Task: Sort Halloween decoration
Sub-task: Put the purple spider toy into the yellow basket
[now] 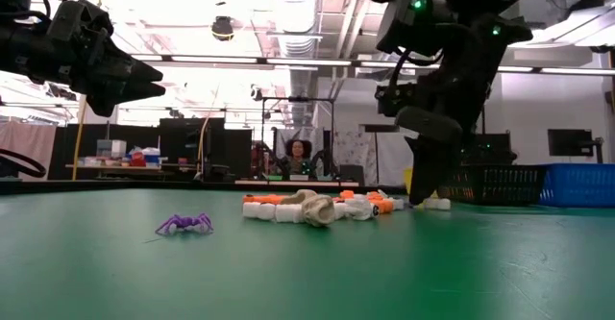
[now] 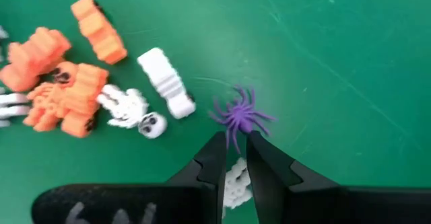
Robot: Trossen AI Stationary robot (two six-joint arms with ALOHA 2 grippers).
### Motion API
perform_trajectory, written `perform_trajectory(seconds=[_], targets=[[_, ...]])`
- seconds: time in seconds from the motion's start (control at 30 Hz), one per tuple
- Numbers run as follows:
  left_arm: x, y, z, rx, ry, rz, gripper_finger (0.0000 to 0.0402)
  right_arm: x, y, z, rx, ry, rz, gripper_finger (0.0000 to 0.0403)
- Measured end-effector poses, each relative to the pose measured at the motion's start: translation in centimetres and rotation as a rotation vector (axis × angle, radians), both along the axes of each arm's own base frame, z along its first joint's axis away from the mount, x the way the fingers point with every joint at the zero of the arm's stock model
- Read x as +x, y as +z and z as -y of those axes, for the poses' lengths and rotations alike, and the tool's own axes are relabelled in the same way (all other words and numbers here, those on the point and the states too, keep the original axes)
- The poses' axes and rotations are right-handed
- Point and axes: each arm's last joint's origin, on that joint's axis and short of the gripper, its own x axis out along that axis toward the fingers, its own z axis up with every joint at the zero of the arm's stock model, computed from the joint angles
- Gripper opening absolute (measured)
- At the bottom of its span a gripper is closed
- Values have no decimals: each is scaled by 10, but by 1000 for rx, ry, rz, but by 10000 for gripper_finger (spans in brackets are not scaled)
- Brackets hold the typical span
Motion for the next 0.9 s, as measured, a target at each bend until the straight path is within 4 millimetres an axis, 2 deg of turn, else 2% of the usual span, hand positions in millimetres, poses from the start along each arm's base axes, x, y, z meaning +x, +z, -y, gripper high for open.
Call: perform_trajectory(seconds=[0.37, 0.47, 0.73, 0.9], targets=[[0, 0, 0, 0, 0, 0, 178, 4, 0, 14, -27, 142, -24, 87], [0, 0, 0, 0, 0, 0, 178, 4, 1, 15, -29, 151, -20, 105], [0, 0, 0, 0, 0, 0, 178, 5, 1, 30, -37, 122, -26, 186], [0, 0, 0, 0, 0, 0, 178, 5, 1, 39, -39, 138, -34, 200]])
